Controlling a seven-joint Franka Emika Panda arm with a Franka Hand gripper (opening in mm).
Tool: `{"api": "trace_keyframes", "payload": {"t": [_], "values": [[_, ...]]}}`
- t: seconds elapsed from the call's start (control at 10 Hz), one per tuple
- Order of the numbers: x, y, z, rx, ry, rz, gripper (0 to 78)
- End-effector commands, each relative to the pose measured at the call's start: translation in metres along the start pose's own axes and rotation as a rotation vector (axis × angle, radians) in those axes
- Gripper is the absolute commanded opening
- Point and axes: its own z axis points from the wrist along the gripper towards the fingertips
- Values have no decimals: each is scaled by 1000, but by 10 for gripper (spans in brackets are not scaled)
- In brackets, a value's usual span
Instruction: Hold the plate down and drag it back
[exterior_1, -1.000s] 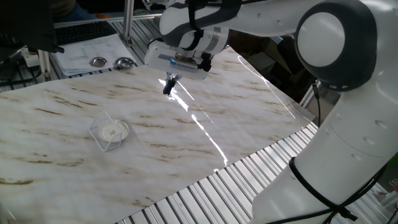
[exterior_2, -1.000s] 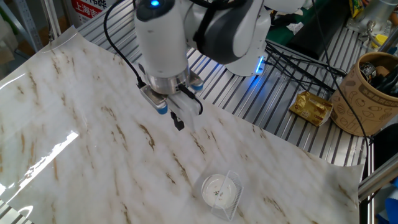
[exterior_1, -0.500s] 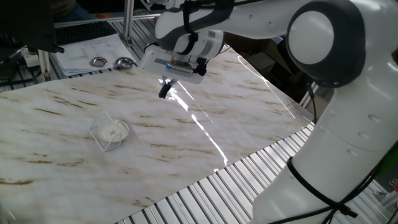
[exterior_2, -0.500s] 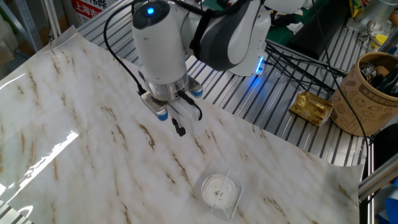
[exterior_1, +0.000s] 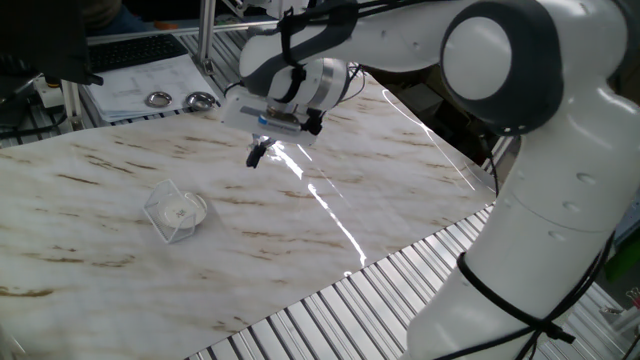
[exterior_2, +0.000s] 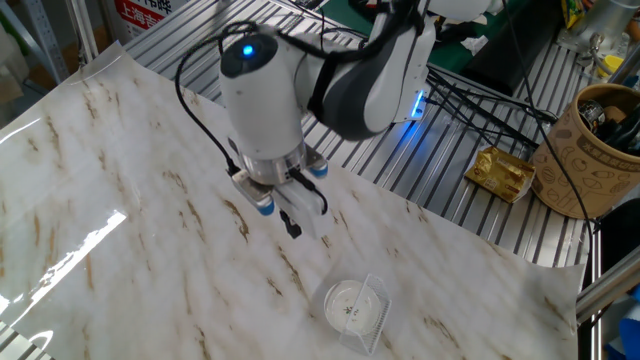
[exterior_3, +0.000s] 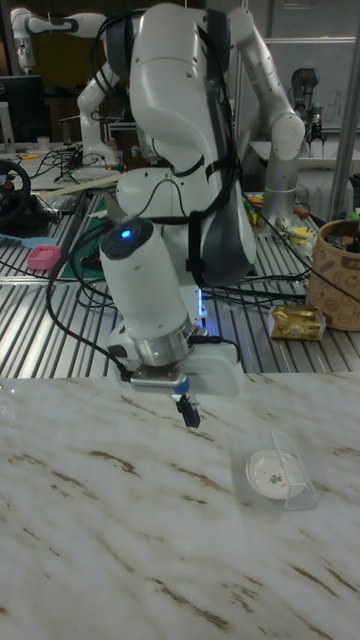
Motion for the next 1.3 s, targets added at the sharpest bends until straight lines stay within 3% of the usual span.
{"api": "trace_keyframes", "payload": {"t": [0.1,0.5,0.8,1.3], "values": [[-2,3,16,-32,1,-3,0],[-7,4,31,-70,4,1,0],[-9,4,38,-77,-1,2,0],[-8,3,38,-54,-12,28,0]]}}
